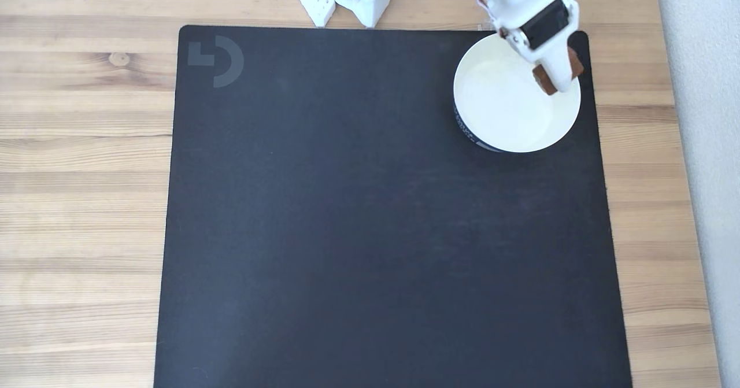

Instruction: Pick up the toy and place it on the plate

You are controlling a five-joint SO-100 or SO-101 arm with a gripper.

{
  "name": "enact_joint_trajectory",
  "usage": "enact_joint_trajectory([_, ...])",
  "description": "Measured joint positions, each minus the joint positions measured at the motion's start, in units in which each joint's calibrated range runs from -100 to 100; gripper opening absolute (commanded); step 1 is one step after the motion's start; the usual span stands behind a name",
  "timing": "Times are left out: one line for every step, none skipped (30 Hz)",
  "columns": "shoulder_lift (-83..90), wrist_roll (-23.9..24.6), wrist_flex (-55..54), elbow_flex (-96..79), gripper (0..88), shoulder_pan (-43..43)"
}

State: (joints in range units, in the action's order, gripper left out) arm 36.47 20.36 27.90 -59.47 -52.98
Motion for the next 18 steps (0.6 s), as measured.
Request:
enact_joint_trajectory([0.9, 0.2, 0.0, -1.4, 2.5, 0.2])
enact_joint_trajectory([1.2, 0.3, 0.0, -1.5, 2.5, 0.7])
enact_joint_trajectory([2.2, 0.4, 0.0, -2.9, 2.5, 0.5])
enact_joint_trajectory([3.5, 0.5, 0.0, -4.3, 2.5, -0.2])
enact_joint_trajectory([4.6, 0.9, 0.0, -5.6, 2.5, -0.2])
enact_joint_trajectory([6.7, 1.3, 0.0, -7.9, 2.5, 0.4])
enact_joint_trajectory([7.7, 1.4, 0.0, -9.1, 2.5, 0.5])
enact_joint_trajectory([9.0, 1.4, 0.0, -10.3, 2.5, 0.3])
enact_joint_trajectory([10.7, 1.5, 0.0, -12.3, 2.5, -0.1])
enact_joint_trajectory([12.1, 1.5, 0.0, -13.8, 2.6, -0.1])
enact_joint_trajectory([14.2, 1.5, 0.0, -16.0, 2.9, 0.2])
enact_joint_trajectory([14.8, 1.5, 0.0, -16.2, 3.0, 0.5])
enact_joint_trajectory([16.0, 1.5, 0.0, -17.2, 3.0, 0.7])
enact_joint_trajectory([17.0, 1.5, 0.0, -17.7, 3.1, 0.7])
enact_joint_trajectory([17.9, 1.5, 0.0, -17.7, 3.1, 0.6])
enact_joint_trajectory([18.1, 1.5, 0.0, -17.8, 3.2, 0.5])
enact_joint_trajectory([18.2, 1.5, 0.0, -17.9, 4.0, 0.6])
enact_joint_trajectory([18.2, 1.5, 0.0, -17.9, 5.2, 0.7])
